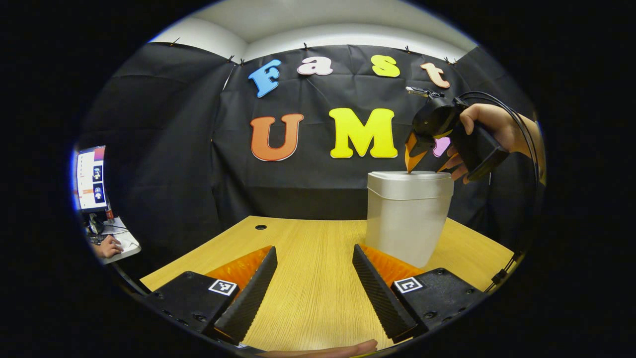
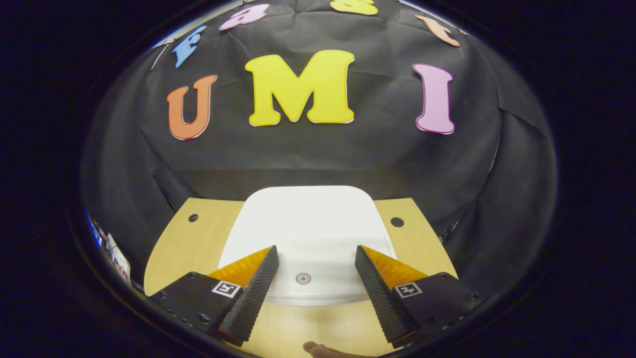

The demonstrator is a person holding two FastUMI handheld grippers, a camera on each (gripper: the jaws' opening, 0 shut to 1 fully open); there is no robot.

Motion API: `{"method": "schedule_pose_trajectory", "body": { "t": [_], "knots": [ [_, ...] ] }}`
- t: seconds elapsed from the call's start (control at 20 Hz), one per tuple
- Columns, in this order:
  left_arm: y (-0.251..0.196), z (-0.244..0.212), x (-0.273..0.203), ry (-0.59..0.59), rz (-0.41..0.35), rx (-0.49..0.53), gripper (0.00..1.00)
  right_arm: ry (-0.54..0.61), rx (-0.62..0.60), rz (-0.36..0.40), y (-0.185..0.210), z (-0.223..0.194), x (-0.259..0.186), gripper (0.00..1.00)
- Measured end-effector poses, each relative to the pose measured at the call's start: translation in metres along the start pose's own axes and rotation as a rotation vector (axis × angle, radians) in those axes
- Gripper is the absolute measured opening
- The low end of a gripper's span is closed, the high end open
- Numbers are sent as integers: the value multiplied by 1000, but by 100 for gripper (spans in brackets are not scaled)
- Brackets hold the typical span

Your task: Press the lid of the desktop garbage bin to open it, pick up the crumpled paper on the desktop and throw it into the bin, then pick up the pop can on the desktop and drop it into the bin, and finally close the garbage bin lid.

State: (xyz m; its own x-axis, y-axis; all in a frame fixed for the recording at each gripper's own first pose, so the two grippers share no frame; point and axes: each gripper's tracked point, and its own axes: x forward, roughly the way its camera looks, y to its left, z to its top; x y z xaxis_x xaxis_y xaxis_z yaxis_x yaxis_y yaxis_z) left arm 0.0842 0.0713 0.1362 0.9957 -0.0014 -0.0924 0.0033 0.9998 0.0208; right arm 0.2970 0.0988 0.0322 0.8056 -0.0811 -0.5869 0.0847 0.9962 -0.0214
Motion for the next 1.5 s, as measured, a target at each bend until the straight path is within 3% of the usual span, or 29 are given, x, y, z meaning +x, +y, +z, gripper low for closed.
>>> {"method": "schedule_pose_trajectory", "body": {
  "t": [0.3, 0.75, 1.05, 1.2, 1.3, 1.5],
  "knots": [
    [11, -4, 2, 13, 21, -18, 99, -279, 5, 27, 1, -6, -1, 98],
    [13, -19, 14, 63, 36, -42, 99, -483, -71, 91, 2, -12, 8, 97],
    [2, -21, 14, 72, 18, -31, 99, -512, -15, 37, 5, -10, 7, 98],
    [3, -20, 13, 65, 16, -32, 99, -465, 11, 15, 9, -14, -5, 95],
    [4, -16, 14, 47, 16, -34, 99, -480, -27, 23, 8, -16, -18, 96],
    [8, -22, 20, 55, 20, -44, 99, -518, 54, 45, 2, -7, -40, 95]
  ]
}}
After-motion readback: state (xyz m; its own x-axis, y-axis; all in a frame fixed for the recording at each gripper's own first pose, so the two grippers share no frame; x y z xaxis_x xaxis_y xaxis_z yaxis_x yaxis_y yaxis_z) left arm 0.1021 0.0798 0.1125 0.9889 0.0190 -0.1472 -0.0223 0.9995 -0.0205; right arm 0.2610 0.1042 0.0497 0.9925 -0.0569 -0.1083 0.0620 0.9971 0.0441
